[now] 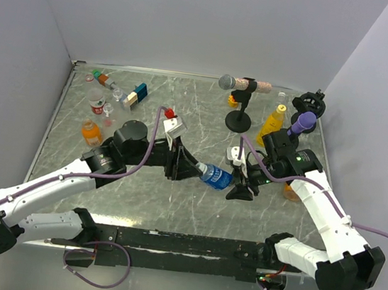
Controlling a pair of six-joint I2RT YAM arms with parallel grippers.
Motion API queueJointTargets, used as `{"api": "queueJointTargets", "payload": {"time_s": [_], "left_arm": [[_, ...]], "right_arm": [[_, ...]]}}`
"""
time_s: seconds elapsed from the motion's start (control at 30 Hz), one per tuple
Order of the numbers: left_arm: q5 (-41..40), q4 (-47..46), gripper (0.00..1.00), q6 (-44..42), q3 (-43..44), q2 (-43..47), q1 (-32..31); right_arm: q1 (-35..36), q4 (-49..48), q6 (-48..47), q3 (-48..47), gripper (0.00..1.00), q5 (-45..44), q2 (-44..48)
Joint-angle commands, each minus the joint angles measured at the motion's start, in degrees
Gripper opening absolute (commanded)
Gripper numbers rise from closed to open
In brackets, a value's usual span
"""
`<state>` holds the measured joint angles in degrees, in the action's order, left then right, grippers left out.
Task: Unscrew the bottle caps
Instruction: Unscrew the bottle cap from the plastic bottle.
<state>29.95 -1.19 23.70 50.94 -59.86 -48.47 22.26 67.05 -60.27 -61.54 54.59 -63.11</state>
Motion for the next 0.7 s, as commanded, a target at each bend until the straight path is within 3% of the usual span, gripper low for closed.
{"api": "queueJointTargets", "payload": {"time_s": [0.0,0.1,0.17,0.2,0.33,0.5,0.67], "left_arm": [[1.42,-2.76,0.38,0.11,2.76,-0.44,-0.05],[1.86,-2.59,0.24,0.99,2.94,-0.96,-0.05],[1.95,-2.59,0.05,2.04,3.20,-1.23,-0.05],[1.69,-2.76,0.01,2.92,3.03,-1.05,-0.05],[-2.16,-2.86,0.01,9.41,1.27,0.70,-0.05],[-15.79,0.75,0.01,29.52,-1.19,3.78,-0.05],[-17.13,7.25,0.01,40.79,1.97,1.59,-0.14]], "right_arm": [[0.59,-0.25,-1.34,0.37,0.34,1.49,-0.08],[0.59,-0.34,-1.34,0.45,0.34,1.31,-0.08],[0.59,-0.60,-0.99,0.63,0.34,1.05,-0.08],[0.59,-1.04,-0.55,0.80,0.34,0.79,-0.17],[0.59,-4.81,4.44,1.42,0.33,-3.16,-0.08],[0.59,-9.56,9.64,2.30,0.33,-9.06,-0.17],[0.59,-11.06,11.58,2.13,0.32,-10.46,-1.75]]}}
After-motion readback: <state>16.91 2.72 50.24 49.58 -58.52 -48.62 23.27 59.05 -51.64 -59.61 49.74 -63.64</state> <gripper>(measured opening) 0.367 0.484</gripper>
